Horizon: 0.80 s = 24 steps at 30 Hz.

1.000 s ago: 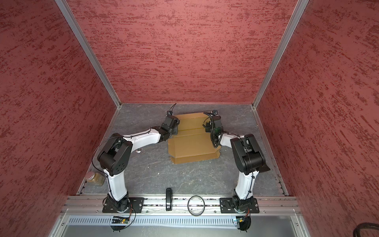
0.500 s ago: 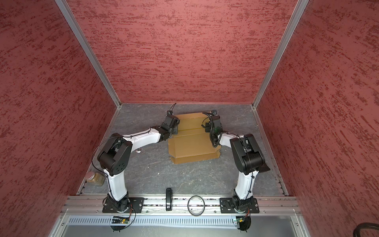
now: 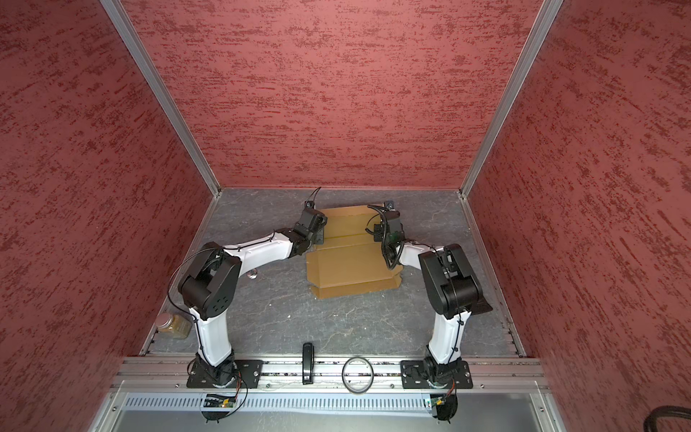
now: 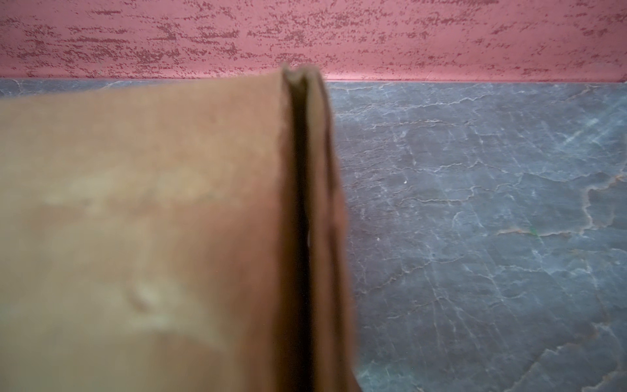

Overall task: Assemble paper box
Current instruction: Fold the bottom flaps of a flat cardboard box at the center of the table.

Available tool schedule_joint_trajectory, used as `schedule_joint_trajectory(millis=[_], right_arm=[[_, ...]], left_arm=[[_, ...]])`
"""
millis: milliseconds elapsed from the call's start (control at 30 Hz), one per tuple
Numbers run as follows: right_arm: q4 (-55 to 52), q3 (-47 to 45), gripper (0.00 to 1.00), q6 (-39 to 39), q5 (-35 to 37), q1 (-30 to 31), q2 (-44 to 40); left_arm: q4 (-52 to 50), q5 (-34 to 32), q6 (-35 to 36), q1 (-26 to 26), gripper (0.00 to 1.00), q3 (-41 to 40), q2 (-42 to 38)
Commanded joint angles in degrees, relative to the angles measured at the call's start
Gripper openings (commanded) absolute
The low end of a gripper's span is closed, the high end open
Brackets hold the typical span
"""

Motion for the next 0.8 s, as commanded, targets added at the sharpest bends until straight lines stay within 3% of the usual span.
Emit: schedule_joint_trajectory(millis=[0, 100, 233, 433, 767], right_arm=[[-2.2, -1.0, 0.07, -0.1, -3.1, 2.0, 0.2], [-0.2, -1.7, 0.20, 0.6, -3.7, 2.0, 0.1], [2.3, -1.9, 0.23, 2.3, -3.9, 2.0, 0.7], [3.3, -0.7, 0.22, 3.8, -2.6, 2.0, 2.3], [3.1, 0.4, 0.10, 4.9, 0.7, 2.0, 3.6]], left_arm=[[0.3, 5.0, 0.9, -1.0, 0.00, 1.4, 1.6], [0.4, 5.2, 1.0, -0.9, 0.00, 1.4, 1.9], [0.7, 5.8, 1.1, -0.8, 0.00, 1.3, 2.1], [0.7, 6.0, 1.1, -0.6, 0.00, 1.1, 2.0], [1.0, 6.4, 0.7, -0.7, 0.00, 0.8, 1.8]])
